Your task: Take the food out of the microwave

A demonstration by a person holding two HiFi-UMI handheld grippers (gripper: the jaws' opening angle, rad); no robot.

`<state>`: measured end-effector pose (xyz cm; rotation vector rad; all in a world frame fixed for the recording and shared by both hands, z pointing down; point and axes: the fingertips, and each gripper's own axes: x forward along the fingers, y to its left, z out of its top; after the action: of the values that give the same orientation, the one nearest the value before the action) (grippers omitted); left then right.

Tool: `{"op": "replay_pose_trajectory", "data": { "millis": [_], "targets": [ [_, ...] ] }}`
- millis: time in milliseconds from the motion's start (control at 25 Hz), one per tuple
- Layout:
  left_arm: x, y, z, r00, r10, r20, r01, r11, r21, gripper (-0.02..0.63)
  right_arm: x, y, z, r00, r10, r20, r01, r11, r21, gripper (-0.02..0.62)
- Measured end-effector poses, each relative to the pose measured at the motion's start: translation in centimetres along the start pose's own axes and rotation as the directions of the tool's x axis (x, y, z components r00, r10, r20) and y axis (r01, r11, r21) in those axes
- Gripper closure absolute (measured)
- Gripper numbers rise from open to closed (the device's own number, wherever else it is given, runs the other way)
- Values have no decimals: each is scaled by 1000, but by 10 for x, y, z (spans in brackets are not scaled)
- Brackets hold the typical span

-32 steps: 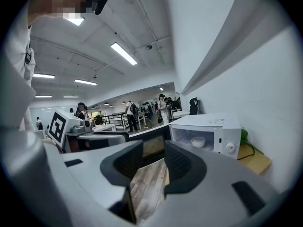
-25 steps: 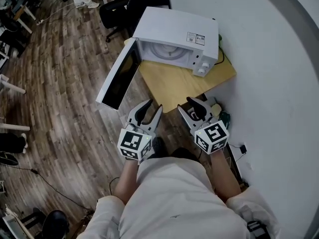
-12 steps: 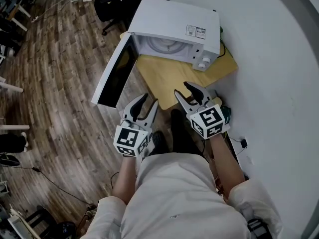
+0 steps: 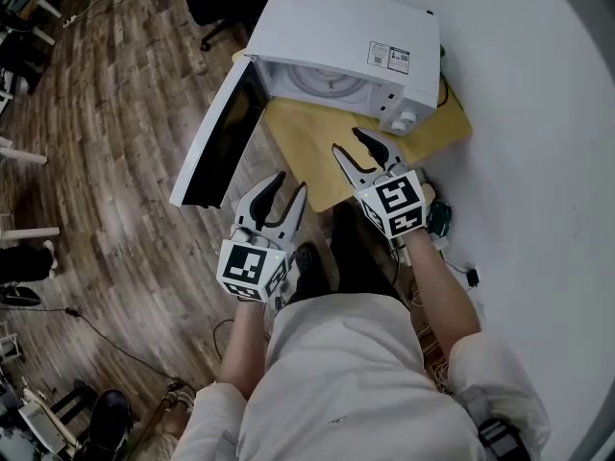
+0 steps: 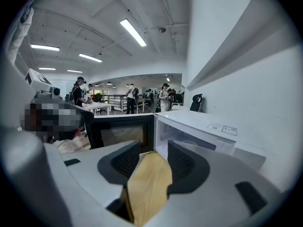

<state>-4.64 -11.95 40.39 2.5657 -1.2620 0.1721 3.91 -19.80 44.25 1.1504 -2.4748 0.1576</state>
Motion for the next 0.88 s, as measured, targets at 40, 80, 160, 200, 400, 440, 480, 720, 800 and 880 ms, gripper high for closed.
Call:
{"op": "replay_pose_trajectory", "data": {
  "millis": [40,80,160,200,400,440,480,720,800,880],
  "targets": [
    [3,1,0,1000,4,0,-4,1000,-3,480,7,-3,-3,1000,0,-10,0,1000,-15,423],
    [5,3,0,1000,8,0,-8,1000,-5,480,14,-6,-7,1000,-1,-19,0,1000,-30,423],
    [10,6,-1,1000,17,-1,-17,1000,-6,480,27,-12,-13,1000,-9,-30,7,998,-58,423],
    [13,8,-1,1000,22,-2,-22,1000,-7,479,34,-15,-15,999,-17,-33,15,997,-69,423],
    [22,21,-3,999,51,-8,-52,999,-17,480,63,-28,-30,996,-61,-60,52,989,-140,423],
    [23,24,-4,998,58,-8,-58,998,-21,480,69,-30,-34,995,-67,-70,56,987,-153,423],
    [24,26,-5,998,64,-9,-64,998,-24,480,75,-33,-38,994,-73,-80,60,985,-164,423],
    [30,39,-9,996,84,-21,-85,996,-28,479,110,-46,-56,985,-101,-138,64,967,-246,405],
    [31,43,-11,995,93,-25,-94,995,-31,480,121,-48,-62,982,-103,-156,55,956,-287,399],
    [33,47,-14,994,102,-31,-103,994,-33,480,131,-51,-68,978,-110,-175,48,945,-324,393]
  ]
}}
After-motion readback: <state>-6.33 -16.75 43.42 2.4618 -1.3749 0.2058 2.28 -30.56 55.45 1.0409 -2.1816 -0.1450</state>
